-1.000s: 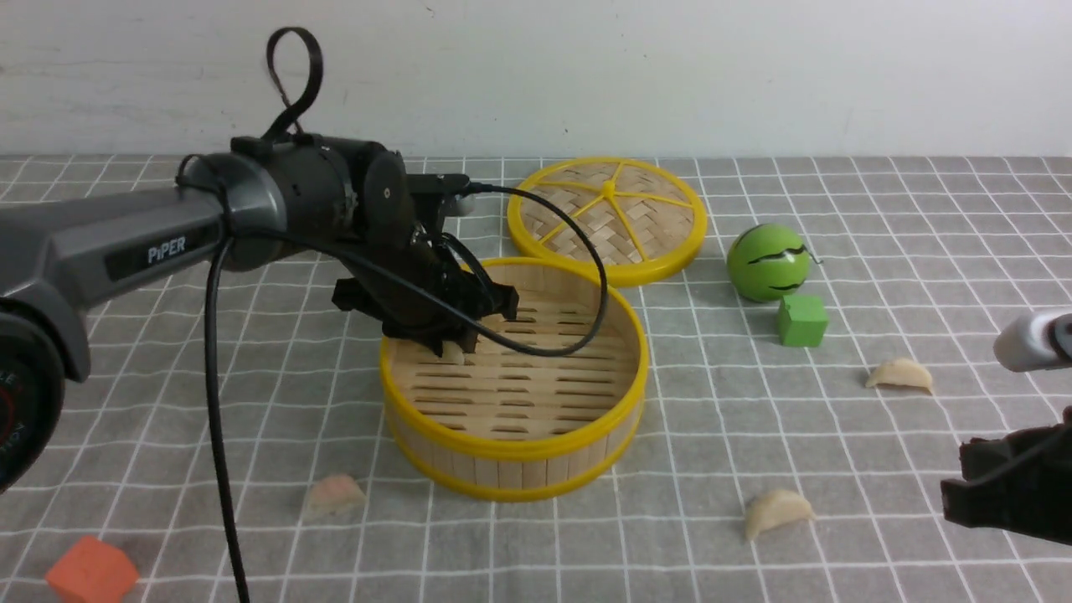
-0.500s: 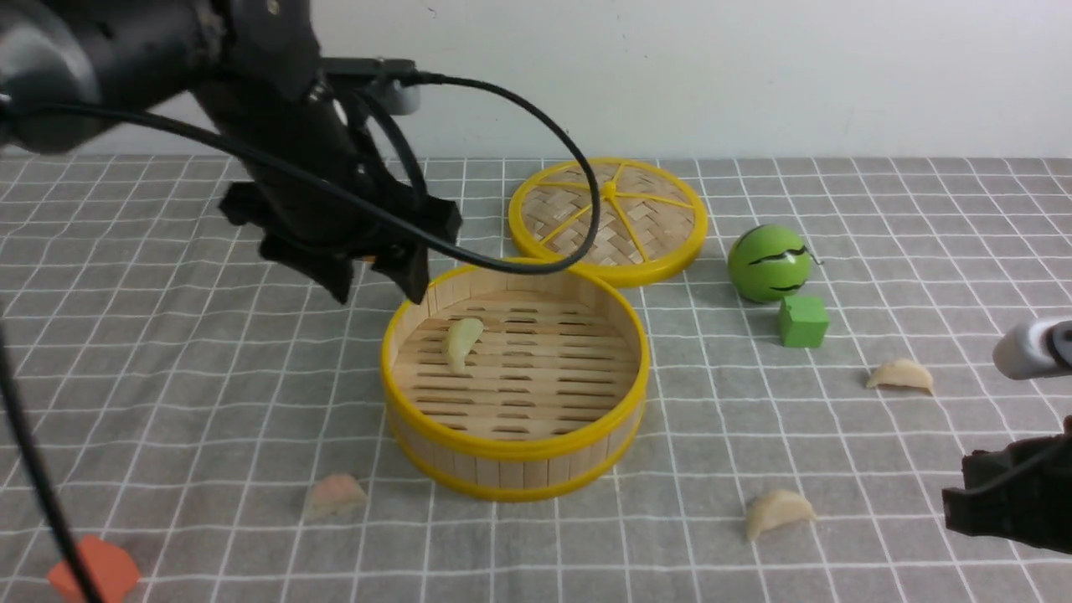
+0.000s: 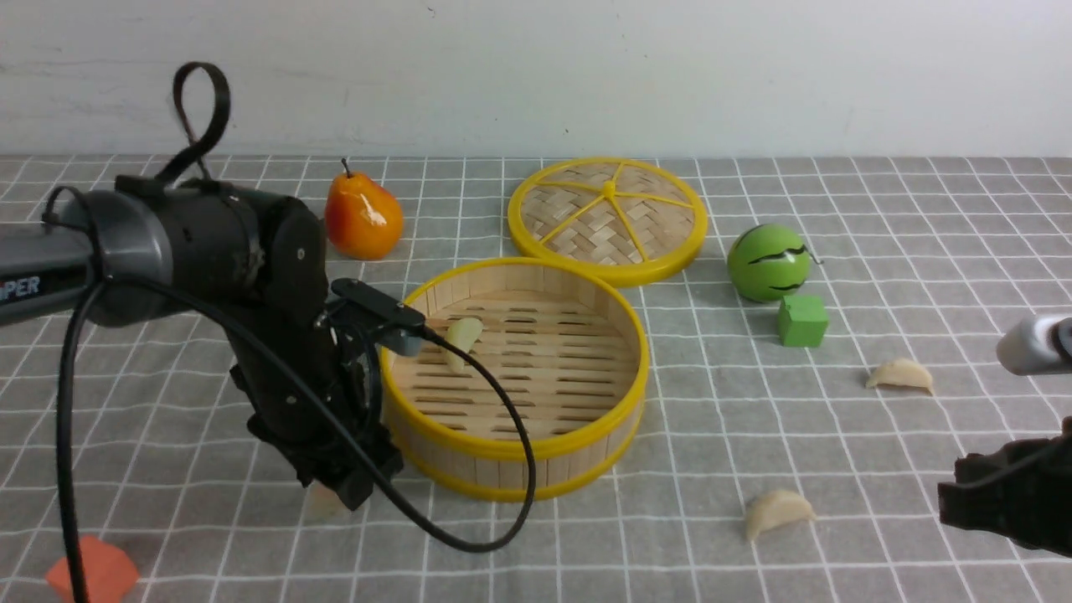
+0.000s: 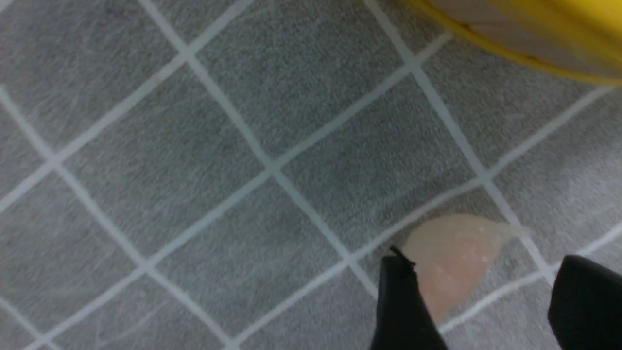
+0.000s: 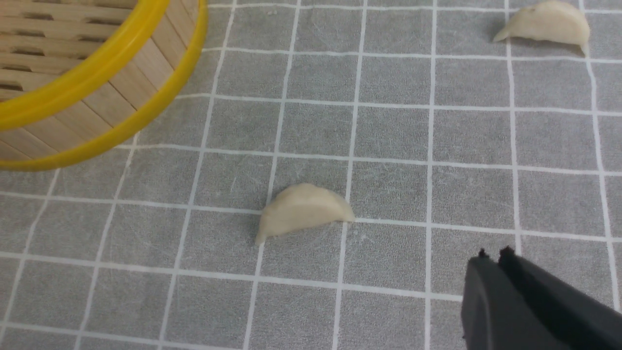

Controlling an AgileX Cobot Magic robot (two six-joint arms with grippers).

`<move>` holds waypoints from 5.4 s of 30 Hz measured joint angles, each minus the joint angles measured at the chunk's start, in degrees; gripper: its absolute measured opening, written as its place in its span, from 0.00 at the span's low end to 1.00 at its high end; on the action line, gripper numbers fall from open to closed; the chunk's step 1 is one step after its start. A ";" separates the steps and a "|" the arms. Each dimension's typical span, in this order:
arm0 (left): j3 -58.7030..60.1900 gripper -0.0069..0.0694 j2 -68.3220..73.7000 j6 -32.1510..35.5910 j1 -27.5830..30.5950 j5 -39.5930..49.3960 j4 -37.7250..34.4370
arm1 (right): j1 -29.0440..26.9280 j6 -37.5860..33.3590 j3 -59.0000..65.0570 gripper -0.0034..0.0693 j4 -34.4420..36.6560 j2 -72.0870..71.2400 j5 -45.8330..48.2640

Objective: Put the dumplings into the steamer on the table with the grey tablecloth.
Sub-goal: 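Reach for and grasp a dumpling on the table with the left gripper, then place the dumpling into the bamboo steamer basket with the left gripper, then reach for and grasp a dumpling lying on the table beside the steamer, then place the dumpling in the bamboo steamer basket with the right gripper, then reach for and grasp a dumpling lying on the table beside the steamer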

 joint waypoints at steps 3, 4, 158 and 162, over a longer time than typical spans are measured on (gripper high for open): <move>0.04 0.47 1.76 0.44 0.00 -0.65 0.14 | 0.00 0.00 0.00 0.09 0.18 0.00 0.05; 0.04 0.43 1.99 0.50 0.00 -0.80 0.18 | 0.00 0.00 0.00 0.09 0.18 0.00 0.05; 45.48 0.09 -79.26 -26.10 -0.06 -16.89 2.00 | 9.32 -8.17 -34.61 0.77 3.12 45.85 22.68; 45.55 0.10 -79.26 -26.10 -0.06 -16.94 2.00 | 9.32 -7.68 -34.68 0.78 2.47 48.42 23.65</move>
